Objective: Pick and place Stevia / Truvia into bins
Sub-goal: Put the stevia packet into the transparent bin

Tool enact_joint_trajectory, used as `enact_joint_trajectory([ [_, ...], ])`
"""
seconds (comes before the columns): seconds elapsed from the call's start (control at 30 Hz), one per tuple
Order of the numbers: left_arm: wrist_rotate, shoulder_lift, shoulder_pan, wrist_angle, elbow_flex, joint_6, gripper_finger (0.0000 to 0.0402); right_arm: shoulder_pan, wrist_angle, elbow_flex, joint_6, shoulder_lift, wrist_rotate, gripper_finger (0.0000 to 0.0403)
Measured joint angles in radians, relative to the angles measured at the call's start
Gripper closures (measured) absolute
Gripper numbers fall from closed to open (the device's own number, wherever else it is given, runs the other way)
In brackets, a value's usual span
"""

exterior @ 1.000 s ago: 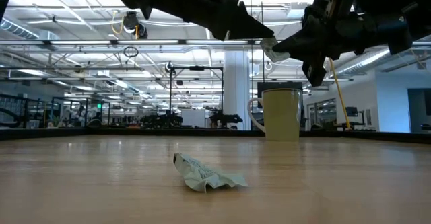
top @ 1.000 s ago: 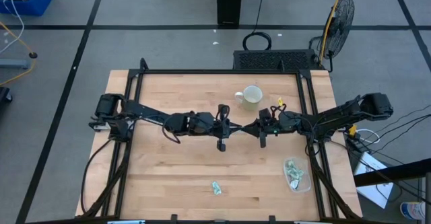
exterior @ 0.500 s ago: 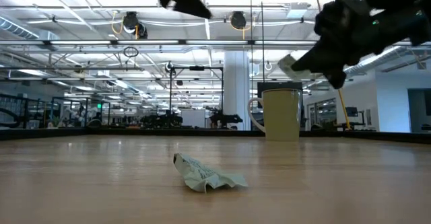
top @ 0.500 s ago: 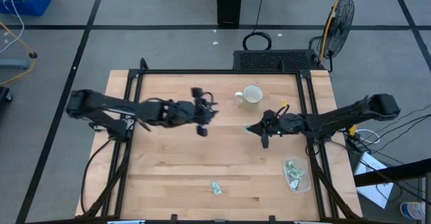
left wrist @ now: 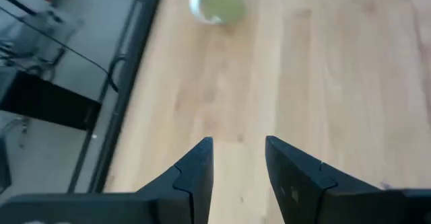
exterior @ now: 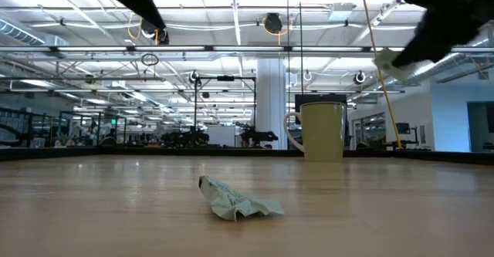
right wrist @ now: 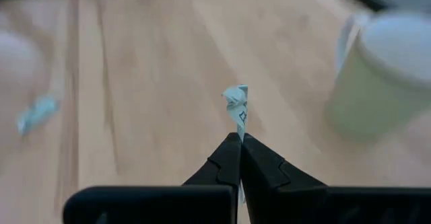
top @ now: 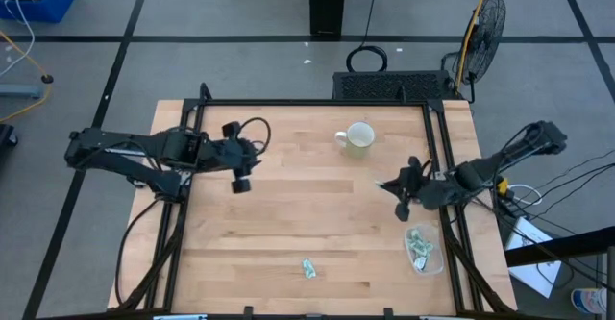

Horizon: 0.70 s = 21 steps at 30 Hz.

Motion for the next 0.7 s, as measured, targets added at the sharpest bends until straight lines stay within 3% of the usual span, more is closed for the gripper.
enact_joint_trajectory([
  [0.23,0.016,-0.003,0.0,-0.05,0.0,0.0,0.027,0.2,-0.151,0.003,0.26,0.019,-0.231,0.0403],
  [0.4,0.016,-0.003,0.0,0.003,0.0,0.003,0.027,0.317,-0.244,0.002,0.542,0.078,-0.289,0.0403],
  [0.53,0.015,-0.003,0.0,0.054,0.0,0.003,0.027,0.396,-0.251,0.002,0.642,0.151,-0.411,0.0403],
  [0.7,0.015,-0.003,0.0,0.117,0.0,0.002,0.027,0.448,-0.293,0.002,0.722,0.23,-0.444,0.0403],
])
